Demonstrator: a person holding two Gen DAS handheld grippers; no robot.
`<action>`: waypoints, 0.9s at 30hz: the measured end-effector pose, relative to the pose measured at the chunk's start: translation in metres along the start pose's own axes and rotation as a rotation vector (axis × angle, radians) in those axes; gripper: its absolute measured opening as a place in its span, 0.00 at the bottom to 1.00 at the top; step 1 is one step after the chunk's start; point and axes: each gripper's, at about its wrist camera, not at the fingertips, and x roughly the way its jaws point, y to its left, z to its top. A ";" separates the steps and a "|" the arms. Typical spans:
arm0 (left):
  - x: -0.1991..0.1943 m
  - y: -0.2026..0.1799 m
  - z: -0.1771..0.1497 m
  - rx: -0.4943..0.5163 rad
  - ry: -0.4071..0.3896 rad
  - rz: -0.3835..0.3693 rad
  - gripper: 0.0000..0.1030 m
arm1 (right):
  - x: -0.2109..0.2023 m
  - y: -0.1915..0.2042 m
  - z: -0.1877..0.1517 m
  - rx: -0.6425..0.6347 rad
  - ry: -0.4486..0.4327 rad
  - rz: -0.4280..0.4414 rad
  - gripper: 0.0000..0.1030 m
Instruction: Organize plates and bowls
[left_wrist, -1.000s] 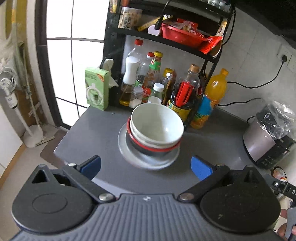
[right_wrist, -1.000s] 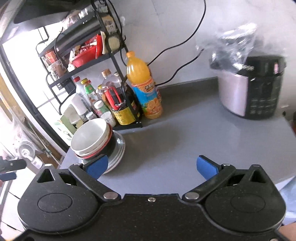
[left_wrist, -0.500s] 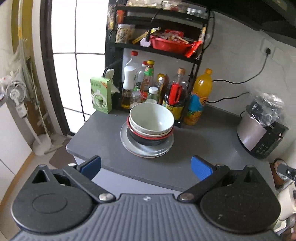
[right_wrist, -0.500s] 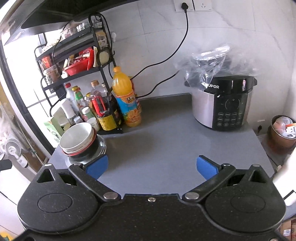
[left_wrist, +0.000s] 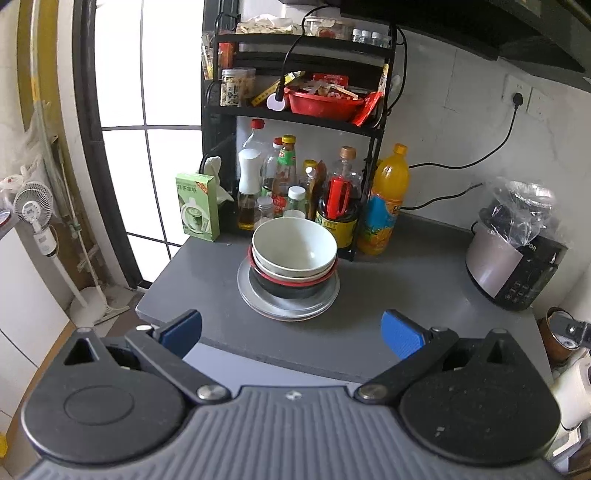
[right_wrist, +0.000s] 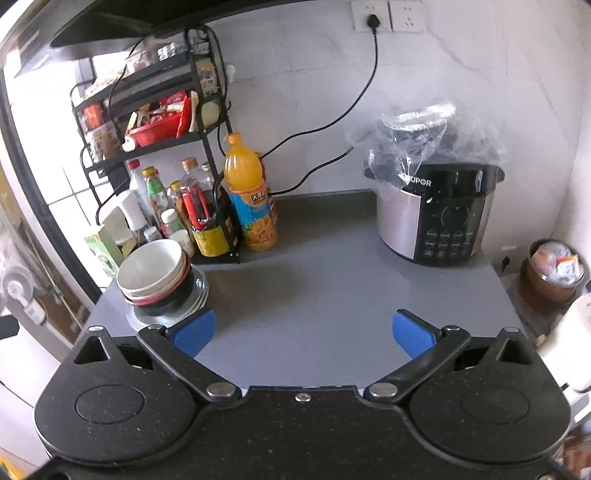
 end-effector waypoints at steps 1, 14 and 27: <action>-0.003 -0.003 -0.002 0.010 -0.004 -0.003 1.00 | -0.002 0.002 0.000 -0.005 -0.004 0.001 1.00; -0.008 -0.012 -0.011 0.048 0.037 -0.003 1.00 | -0.028 0.037 -0.007 -0.025 -0.039 0.031 1.00; -0.008 0.004 -0.012 0.084 0.013 -0.004 0.99 | -0.035 0.071 -0.016 -0.080 -0.020 0.104 1.00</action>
